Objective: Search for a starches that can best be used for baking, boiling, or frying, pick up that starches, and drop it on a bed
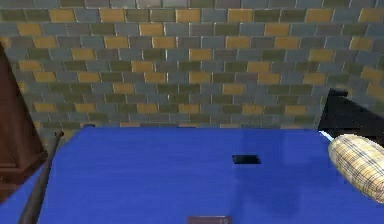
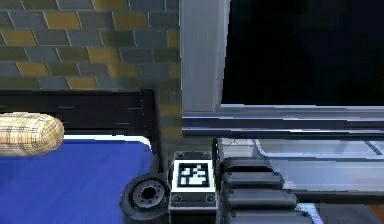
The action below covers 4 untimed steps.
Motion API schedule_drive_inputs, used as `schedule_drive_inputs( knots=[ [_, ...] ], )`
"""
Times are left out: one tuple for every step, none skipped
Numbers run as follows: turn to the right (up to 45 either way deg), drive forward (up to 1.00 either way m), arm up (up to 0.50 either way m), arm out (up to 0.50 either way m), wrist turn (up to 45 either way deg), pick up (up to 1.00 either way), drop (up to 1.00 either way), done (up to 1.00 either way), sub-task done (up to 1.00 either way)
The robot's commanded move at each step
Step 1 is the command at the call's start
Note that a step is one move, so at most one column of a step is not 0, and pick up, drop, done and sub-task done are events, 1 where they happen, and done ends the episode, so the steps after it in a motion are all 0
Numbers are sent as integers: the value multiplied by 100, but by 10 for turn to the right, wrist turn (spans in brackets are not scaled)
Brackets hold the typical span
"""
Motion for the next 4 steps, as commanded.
schedule_drive_inputs(
  knots=[
    [-450,0,0,0,0,0,0,0,0],
    [-390,0,0,0,0,0,0,0,0],
    [0,0,0,48,0,0,0,0,0],
    [0,0,0,0,450,0,0,0,0]
  ],
)
